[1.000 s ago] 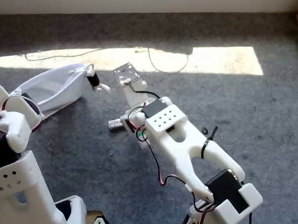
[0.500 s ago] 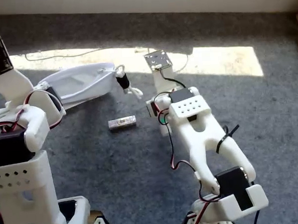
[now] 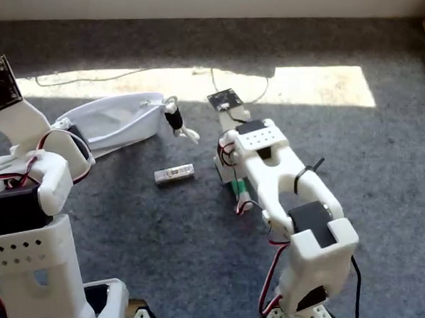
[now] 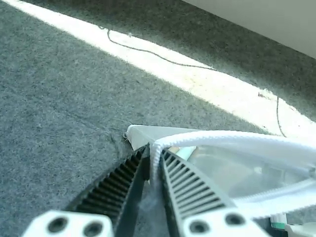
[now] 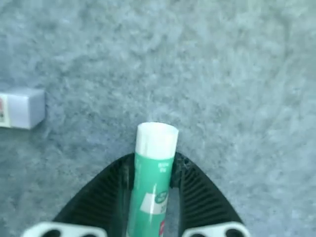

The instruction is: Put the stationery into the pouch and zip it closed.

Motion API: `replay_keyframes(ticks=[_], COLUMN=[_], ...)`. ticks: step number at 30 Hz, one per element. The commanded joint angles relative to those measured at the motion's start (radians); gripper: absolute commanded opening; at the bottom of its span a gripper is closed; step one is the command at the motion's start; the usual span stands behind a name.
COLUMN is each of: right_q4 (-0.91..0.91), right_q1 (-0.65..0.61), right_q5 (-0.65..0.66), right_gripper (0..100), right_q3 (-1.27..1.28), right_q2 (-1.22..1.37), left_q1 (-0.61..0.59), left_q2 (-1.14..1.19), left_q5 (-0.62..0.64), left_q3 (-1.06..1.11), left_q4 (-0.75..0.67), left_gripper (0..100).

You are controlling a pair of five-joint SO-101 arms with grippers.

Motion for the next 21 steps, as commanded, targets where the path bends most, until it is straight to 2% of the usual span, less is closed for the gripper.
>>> replay_keyframes(ticks=[1,5,9,12,15,21], right_q4=[0.116,0.185,0.205,0.205,0.203,0.208], right_q1=[0.008,0.007,0.007,0.007,0.007,0.007], right_q5=[0.014,0.012,0.012,0.014,0.017,0.015], right_gripper=[2.9,10.4,10.8,8.3,0.8,0.5], right_q3=[-0.113,-0.182,-0.209,-0.209,-0.213,-0.208], right_q2=[0.054,0.116,0.133,0.133,0.133,0.076], left_q1=[0.008,0.008,0.008,0.008,0.008,0.008], left_q2=[-0.022,-0.022,-0.022,-0.022,-0.022,-0.022], left_q5=[0.005,-0.018,-0.032,-0.034,-0.034,-0.035], left_q3=[-0.01,-0.01,-0.008,-0.008,-0.008,0.013], left_q4=[-0.02,-0.018,-0.017,-0.017,-0.017,-0.023], left_gripper=[1,1,1,1,1,1])
